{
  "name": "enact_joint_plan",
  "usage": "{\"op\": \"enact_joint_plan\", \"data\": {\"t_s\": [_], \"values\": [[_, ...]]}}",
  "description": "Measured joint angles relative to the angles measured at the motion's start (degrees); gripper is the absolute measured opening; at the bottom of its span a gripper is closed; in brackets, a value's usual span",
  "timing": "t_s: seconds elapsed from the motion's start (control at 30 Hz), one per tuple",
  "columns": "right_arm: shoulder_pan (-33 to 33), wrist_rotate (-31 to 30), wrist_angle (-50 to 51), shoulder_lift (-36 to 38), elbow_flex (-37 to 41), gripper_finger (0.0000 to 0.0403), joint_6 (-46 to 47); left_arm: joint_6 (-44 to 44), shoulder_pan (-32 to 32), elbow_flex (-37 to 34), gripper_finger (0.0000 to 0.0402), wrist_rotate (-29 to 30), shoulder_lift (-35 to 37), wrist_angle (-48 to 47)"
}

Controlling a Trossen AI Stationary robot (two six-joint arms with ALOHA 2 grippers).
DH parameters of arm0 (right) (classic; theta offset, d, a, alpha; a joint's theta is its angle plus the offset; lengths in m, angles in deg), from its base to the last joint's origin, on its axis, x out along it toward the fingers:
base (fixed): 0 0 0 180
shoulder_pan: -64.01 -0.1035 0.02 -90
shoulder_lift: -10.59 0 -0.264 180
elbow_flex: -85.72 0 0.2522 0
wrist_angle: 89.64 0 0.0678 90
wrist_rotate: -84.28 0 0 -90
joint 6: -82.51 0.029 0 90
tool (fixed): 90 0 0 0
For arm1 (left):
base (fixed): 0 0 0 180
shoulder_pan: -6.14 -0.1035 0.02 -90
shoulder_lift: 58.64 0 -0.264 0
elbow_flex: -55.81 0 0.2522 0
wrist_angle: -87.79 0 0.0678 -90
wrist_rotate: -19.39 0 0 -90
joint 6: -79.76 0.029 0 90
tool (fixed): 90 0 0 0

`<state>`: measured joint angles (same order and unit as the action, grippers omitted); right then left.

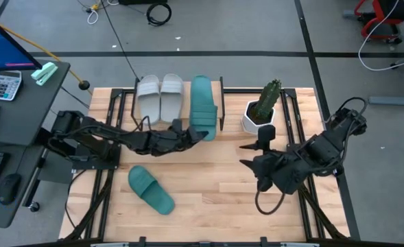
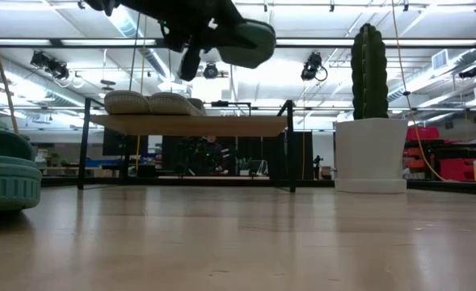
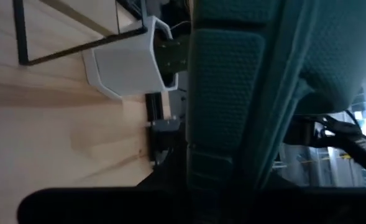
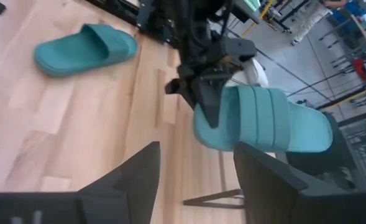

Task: Pick and place slides into the shelf
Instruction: Put the right green slipper on the shelf

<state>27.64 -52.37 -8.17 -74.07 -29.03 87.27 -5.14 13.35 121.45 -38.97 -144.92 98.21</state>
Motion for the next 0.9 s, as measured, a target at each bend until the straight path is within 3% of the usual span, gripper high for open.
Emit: {"op": "enact_joint_plan", "data": {"t_s": [0.6,0.9], "values": [[-1.2,0.0,0.0,0.0,0.0,0.0207,1.7,-0.2,-4.0,0.0,0.0047,-0.6,0.0,-15.2],[-1.2,0.0,0.0,0.0,0.0,0.0207,1.7,2.1,-7.8,0.0,0.0053,-5.0,0.0,-15.2]]}}
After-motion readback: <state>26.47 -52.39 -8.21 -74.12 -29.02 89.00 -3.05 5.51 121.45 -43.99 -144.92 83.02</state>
